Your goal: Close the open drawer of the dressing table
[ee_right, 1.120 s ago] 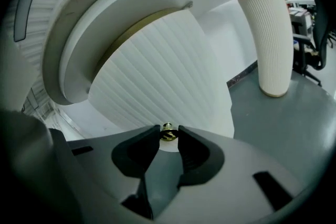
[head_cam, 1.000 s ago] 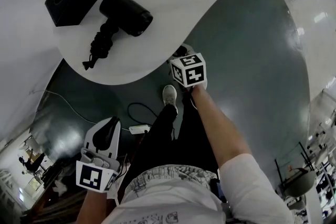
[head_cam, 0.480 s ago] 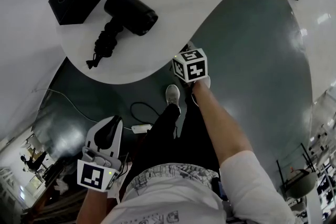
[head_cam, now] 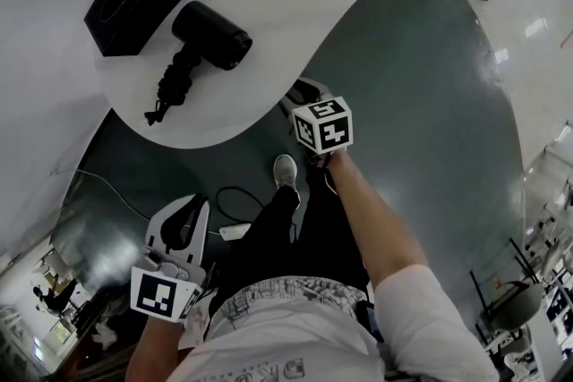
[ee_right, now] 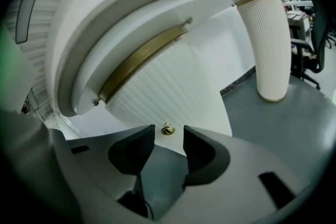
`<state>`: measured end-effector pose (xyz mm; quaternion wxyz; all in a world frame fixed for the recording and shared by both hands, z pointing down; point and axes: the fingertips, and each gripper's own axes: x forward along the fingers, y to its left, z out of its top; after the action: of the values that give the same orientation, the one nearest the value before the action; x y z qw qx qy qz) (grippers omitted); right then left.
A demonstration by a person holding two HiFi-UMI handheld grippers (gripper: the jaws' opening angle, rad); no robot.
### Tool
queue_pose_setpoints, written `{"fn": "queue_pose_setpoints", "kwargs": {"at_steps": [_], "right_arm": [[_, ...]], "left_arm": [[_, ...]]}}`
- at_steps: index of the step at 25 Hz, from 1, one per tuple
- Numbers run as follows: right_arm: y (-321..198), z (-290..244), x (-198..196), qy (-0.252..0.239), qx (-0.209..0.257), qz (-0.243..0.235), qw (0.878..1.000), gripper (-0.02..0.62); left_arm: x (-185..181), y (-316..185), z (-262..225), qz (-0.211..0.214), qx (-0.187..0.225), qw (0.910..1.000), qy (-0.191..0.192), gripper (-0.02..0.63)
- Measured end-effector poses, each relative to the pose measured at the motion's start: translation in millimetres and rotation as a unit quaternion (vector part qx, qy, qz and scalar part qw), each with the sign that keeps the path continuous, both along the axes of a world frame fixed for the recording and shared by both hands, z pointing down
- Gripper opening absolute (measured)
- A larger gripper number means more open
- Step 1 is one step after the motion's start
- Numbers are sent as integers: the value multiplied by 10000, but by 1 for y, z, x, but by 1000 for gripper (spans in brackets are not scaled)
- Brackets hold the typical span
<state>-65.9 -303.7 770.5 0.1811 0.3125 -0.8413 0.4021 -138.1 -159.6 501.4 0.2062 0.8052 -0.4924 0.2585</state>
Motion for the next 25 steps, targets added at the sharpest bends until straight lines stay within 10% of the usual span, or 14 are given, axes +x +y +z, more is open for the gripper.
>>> {"fn": "queue_pose_setpoints", "kwargs": {"at_steps": [12, 25], "right_arm": [[49, -121, 74, 75, 443, 429, 9981, 175], [115, -277, 65, -85, 1399, 420, 9892, 158]], "left_arm": [[37, -19, -69, 670, 940, 9921, 495, 41], [36, 2, -139, 966, 1772, 9754, 887, 40]]}}
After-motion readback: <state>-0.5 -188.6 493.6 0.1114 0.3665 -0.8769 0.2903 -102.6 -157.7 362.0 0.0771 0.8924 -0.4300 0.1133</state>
